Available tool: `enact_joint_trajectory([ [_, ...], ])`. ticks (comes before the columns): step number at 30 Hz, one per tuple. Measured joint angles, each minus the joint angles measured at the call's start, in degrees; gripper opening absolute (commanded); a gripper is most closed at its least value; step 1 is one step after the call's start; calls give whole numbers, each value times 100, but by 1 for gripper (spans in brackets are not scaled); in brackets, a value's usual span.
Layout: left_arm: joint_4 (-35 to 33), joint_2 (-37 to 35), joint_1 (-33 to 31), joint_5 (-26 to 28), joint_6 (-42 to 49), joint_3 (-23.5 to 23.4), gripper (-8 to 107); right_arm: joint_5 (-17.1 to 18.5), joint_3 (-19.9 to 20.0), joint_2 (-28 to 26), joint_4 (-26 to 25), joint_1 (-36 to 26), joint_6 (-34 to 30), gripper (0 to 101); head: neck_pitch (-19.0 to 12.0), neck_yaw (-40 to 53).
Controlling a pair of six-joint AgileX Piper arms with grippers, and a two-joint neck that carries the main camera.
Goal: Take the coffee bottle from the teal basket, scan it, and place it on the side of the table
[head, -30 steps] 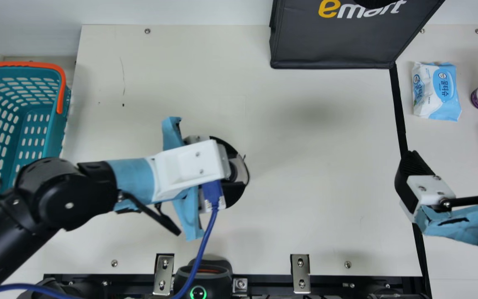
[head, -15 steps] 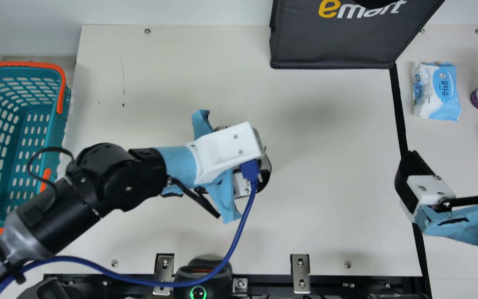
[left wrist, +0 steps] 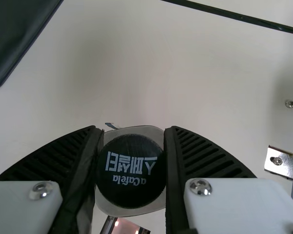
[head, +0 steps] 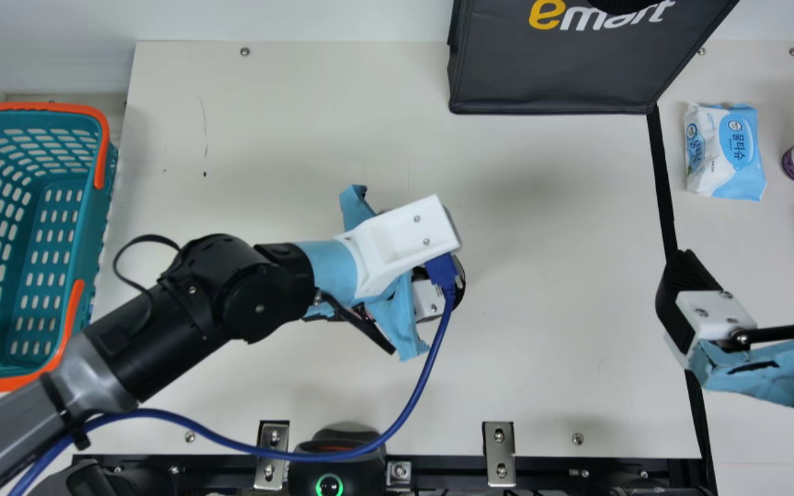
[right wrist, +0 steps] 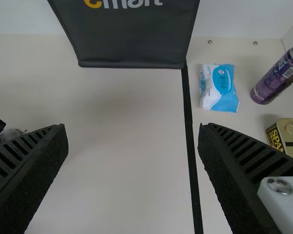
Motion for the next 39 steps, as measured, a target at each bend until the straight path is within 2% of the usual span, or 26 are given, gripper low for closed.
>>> enact_joint_trajectory([
  [14,69,68,114,-69,-497,11,90,0,0,0,0,0,0,95,0,0],
  [27,161,-836,744,715,-1618,175,90,0,0,0,0,0,0,95,0,0],
  [39,920,-2234,1553,1325,-2992,673,90,0,0,0,0,0,0,95,0,-9],
])
